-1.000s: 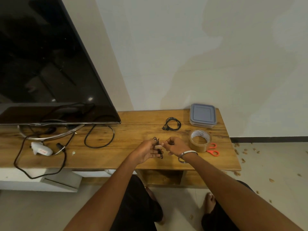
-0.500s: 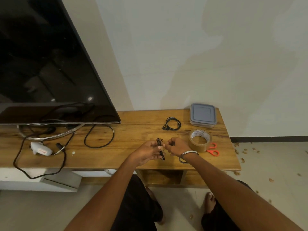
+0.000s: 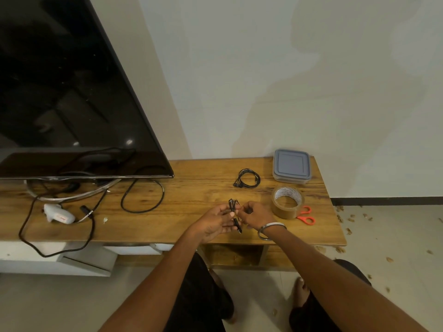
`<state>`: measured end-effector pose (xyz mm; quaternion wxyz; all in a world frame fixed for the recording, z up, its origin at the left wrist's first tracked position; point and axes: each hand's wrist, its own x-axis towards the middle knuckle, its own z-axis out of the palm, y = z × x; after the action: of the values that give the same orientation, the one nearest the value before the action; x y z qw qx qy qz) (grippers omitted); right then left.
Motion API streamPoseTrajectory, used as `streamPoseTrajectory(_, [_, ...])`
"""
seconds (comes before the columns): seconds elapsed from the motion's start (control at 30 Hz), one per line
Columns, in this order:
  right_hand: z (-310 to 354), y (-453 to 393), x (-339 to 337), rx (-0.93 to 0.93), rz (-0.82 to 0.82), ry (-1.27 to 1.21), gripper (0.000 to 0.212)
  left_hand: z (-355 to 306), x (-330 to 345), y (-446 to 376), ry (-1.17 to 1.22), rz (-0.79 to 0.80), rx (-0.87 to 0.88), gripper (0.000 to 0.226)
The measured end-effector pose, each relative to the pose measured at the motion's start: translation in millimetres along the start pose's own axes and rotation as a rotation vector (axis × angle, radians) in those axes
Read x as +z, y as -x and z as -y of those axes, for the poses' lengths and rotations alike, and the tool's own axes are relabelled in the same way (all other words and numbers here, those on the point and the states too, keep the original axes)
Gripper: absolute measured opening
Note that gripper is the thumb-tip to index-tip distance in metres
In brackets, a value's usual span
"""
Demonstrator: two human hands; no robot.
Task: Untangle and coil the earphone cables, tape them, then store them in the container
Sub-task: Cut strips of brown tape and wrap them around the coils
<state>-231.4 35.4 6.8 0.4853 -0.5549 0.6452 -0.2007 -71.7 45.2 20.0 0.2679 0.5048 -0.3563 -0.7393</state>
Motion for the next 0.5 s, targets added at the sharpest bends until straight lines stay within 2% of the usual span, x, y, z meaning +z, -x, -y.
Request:
streamPoseTrajectory(0.17, [-2, 4, 2, -0.05, -0.058, 0.089, 0.029, 4, 0, 0, 0.046, -0.002, 0.018, 0.031])
streamPoseTrajectory(0.3, [0, 8, 0, -0.138, -0.158, 0.08, 0.015, 5, 0, -1, 0.068, -0.025, 0.028, 0.031])
streamPoseTrajectory(0.5, [3, 12, -3, -0.244, -0.116, 0.138, 0.017, 2, 4, 0, 0.079, -0.032, 0.049, 0.031])
